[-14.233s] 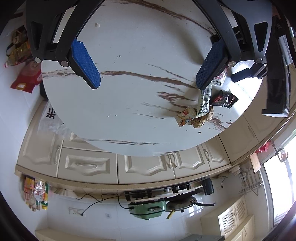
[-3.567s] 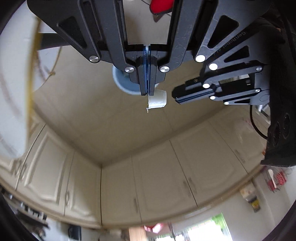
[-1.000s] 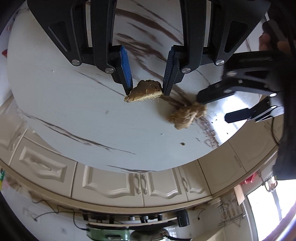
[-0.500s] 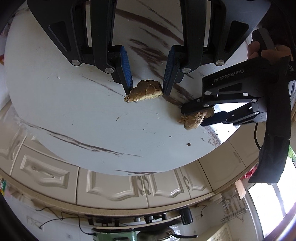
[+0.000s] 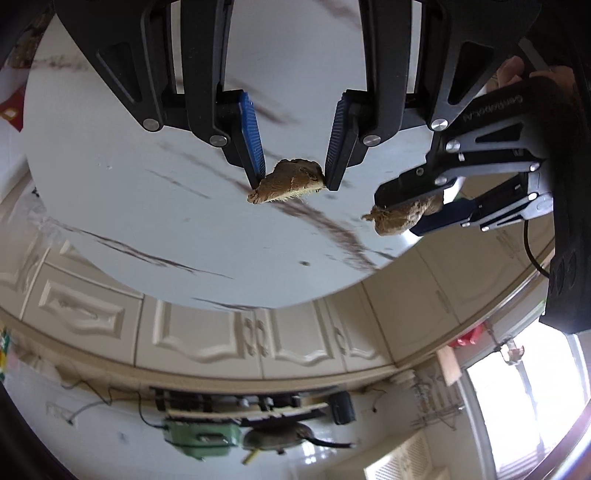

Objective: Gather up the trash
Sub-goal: 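Grasp the small ginger piece with the right gripper while the left gripper grasps the large ginger root, then carry both ginger pieces over the blue bin and open both grippers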

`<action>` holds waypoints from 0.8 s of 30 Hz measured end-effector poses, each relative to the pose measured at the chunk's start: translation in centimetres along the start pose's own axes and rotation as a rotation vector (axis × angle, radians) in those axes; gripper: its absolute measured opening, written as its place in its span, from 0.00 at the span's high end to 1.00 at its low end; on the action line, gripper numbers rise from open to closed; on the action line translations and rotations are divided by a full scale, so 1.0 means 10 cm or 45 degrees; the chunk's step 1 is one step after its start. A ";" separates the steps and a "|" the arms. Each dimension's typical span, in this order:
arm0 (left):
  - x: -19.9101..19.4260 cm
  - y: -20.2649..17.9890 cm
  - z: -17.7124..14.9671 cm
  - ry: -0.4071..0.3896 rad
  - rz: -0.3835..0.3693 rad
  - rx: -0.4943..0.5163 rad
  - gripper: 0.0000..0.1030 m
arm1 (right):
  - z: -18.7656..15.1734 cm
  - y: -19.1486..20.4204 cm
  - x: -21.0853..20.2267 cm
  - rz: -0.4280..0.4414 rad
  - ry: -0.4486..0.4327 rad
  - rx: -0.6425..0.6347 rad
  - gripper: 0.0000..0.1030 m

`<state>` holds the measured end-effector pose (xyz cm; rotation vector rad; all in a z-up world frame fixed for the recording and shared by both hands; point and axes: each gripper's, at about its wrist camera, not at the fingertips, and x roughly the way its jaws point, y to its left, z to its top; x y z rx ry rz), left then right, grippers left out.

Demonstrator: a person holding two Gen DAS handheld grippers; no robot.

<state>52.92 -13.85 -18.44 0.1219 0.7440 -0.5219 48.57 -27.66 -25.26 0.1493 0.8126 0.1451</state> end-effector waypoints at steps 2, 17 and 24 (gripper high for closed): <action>-0.29 0.13 -0.15 -0.032 0.027 -0.021 0.59 | -0.02 0.22 -0.09 0.019 -0.014 -0.028 0.69; -2.26 1.20 -1.69 -0.114 0.465 -0.240 0.59 | -0.31 2.53 -0.13 0.342 -0.007 -0.325 0.69; -2.44 1.49 -2.28 -0.043 0.489 -0.375 0.59 | -0.58 3.20 0.34 0.405 0.108 -0.397 0.69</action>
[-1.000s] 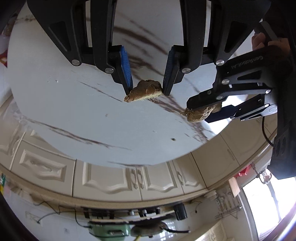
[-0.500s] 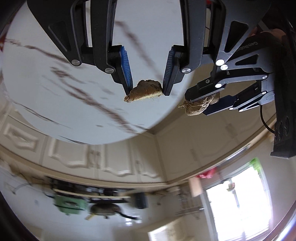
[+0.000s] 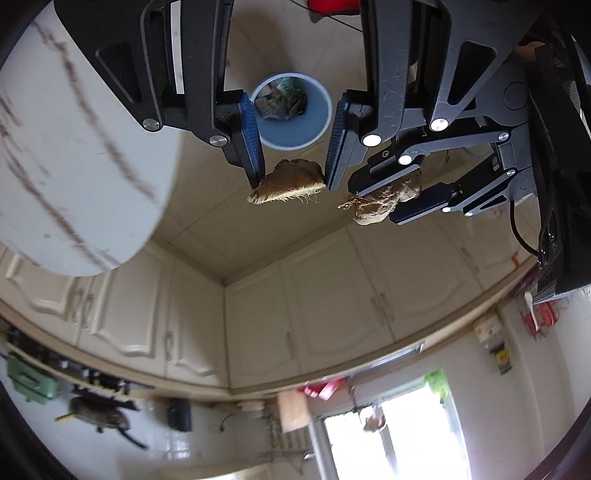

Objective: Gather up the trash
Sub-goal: 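Carry both ginger pieces over the blue bin and open both grippers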

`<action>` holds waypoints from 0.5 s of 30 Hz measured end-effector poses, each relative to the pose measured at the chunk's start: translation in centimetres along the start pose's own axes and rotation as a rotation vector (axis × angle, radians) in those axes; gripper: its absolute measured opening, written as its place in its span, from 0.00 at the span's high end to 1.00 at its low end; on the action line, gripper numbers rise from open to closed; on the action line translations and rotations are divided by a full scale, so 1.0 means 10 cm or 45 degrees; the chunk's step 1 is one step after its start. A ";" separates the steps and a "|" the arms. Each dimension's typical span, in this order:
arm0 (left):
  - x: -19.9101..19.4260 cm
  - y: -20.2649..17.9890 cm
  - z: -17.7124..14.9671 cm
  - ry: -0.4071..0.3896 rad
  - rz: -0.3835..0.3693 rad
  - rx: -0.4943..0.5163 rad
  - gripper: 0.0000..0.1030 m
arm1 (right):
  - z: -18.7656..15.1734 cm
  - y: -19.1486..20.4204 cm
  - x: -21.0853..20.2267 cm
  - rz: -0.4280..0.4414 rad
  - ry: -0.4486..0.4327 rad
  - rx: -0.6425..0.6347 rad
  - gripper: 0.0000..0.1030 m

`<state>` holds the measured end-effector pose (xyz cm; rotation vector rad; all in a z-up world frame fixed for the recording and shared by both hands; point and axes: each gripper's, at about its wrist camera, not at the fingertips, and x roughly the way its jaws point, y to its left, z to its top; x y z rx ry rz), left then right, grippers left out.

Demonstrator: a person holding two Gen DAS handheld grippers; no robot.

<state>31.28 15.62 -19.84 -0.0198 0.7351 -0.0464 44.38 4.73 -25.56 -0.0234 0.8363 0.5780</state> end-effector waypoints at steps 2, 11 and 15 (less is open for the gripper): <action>0.09 0.17 -0.13 0.049 0.011 -0.032 0.59 | -0.03 0.05 0.22 0.017 0.041 0.000 0.69; 0.91 0.72 -0.64 0.317 0.047 -0.169 0.59 | -0.37 -0.03 1.44 0.053 0.307 0.049 0.69; 1.30 0.94 -0.94 0.463 0.053 -0.233 0.59 | -0.66 -0.20 2.11 0.079 0.481 0.098 0.69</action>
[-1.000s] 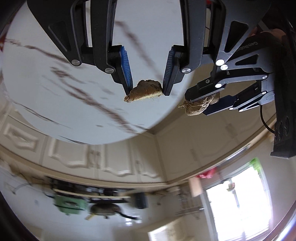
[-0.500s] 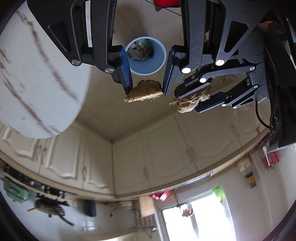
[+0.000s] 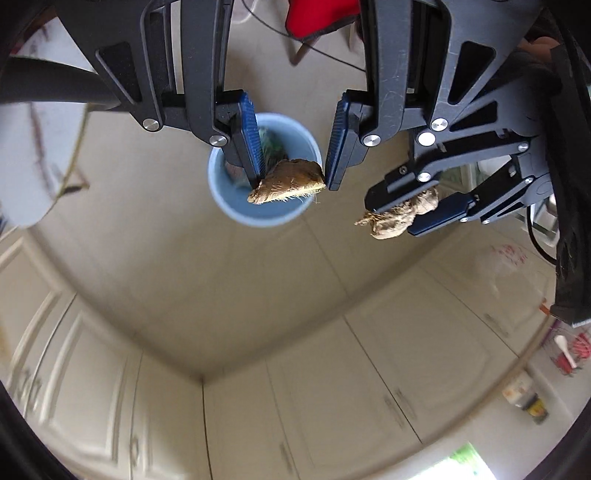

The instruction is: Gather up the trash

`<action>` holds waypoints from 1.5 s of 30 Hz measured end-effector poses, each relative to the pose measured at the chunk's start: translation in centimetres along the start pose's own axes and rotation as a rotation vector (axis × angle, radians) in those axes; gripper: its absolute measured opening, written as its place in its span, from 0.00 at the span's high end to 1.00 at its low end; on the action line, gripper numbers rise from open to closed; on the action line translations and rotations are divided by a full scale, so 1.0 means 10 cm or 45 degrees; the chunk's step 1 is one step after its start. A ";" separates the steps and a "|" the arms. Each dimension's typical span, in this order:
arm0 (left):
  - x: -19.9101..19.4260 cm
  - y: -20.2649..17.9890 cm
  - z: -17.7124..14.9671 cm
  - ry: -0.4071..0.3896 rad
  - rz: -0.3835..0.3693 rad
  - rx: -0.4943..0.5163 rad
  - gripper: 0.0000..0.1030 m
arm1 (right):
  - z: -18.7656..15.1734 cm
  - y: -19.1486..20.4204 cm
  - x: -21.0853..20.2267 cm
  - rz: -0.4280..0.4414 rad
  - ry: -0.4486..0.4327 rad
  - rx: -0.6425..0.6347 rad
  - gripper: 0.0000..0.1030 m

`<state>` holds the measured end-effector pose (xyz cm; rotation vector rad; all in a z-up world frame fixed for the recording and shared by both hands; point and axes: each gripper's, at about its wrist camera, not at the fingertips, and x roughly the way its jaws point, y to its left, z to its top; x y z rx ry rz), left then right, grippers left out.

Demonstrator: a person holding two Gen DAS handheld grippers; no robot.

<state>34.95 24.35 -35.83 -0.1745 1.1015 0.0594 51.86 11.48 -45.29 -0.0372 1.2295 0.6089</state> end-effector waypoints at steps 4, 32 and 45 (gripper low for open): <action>0.43 0.18 -0.10 0.119 0.016 -0.018 0.59 | -0.03 -0.21 0.56 0.021 0.127 0.067 0.69; 0.36 0.55 0.58 0.091 0.060 -0.242 0.38 | 0.21 -0.14 0.59 0.011 0.066 0.076 0.38; -1.66 0.20 0.29 -0.499 0.091 -0.170 0.18 | -0.23 0.45 -1.67 -0.157 -0.487 -0.058 0.15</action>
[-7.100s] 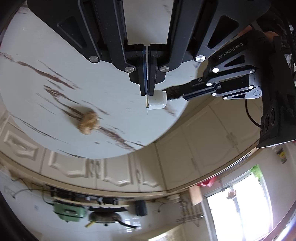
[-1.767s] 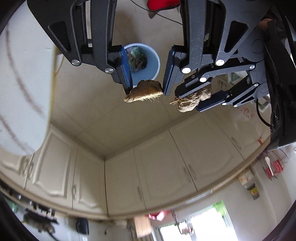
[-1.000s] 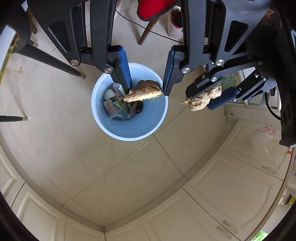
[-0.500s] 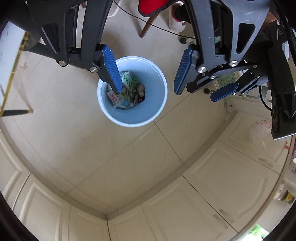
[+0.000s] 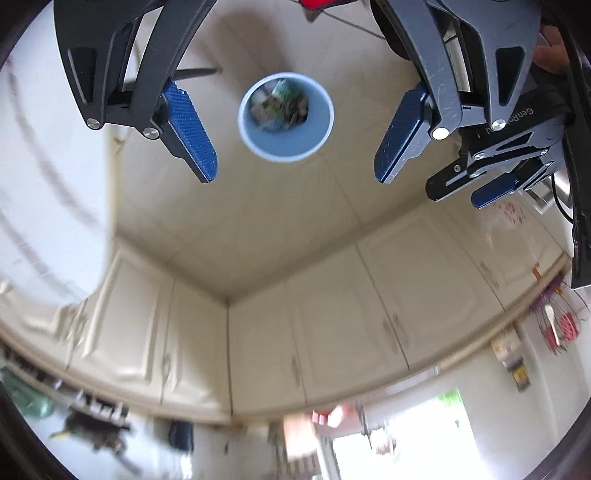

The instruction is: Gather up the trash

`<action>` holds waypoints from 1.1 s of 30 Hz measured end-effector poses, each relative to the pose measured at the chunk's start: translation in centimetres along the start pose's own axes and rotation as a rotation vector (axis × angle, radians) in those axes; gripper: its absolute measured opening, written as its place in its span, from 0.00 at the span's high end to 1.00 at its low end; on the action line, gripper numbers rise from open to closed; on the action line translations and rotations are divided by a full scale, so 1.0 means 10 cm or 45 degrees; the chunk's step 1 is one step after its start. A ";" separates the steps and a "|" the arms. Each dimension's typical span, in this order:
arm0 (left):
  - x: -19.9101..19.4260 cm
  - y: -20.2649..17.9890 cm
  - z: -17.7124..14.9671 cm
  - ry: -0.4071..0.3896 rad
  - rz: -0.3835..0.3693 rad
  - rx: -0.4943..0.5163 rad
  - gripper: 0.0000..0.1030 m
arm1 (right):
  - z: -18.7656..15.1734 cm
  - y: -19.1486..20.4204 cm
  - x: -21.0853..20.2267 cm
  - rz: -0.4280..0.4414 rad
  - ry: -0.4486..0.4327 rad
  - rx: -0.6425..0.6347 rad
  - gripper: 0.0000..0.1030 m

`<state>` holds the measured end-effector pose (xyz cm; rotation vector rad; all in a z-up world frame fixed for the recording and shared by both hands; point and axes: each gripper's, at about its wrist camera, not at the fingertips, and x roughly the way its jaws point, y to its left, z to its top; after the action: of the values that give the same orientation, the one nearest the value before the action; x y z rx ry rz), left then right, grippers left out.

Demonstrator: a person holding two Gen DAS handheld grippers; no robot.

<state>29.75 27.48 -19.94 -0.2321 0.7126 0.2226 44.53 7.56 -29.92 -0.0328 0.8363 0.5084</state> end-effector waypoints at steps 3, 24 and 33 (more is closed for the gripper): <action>-0.46 -0.17 -0.12 -0.111 -0.018 0.036 0.11 | -0.04 -0.01 -0.59 -0.056 -0.122 0.004 0.04; -2.85 -0.68 -1.87 -0.724 -0.220 0.228 0.01 | -0.71 0.20 -3.83 -0.503 -0.820 0.022 0.00; -2.88 -0.60 -2.55 -0.810 -0.248 0.277 0.01 | -0.87 0.22 -4.20 -0.584 -0.912 0.040 0.00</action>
<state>-5.55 10.95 -18.64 -0.0138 0.0782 0.0239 14.02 -10.00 -5.34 -0.0109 0.1190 0.0509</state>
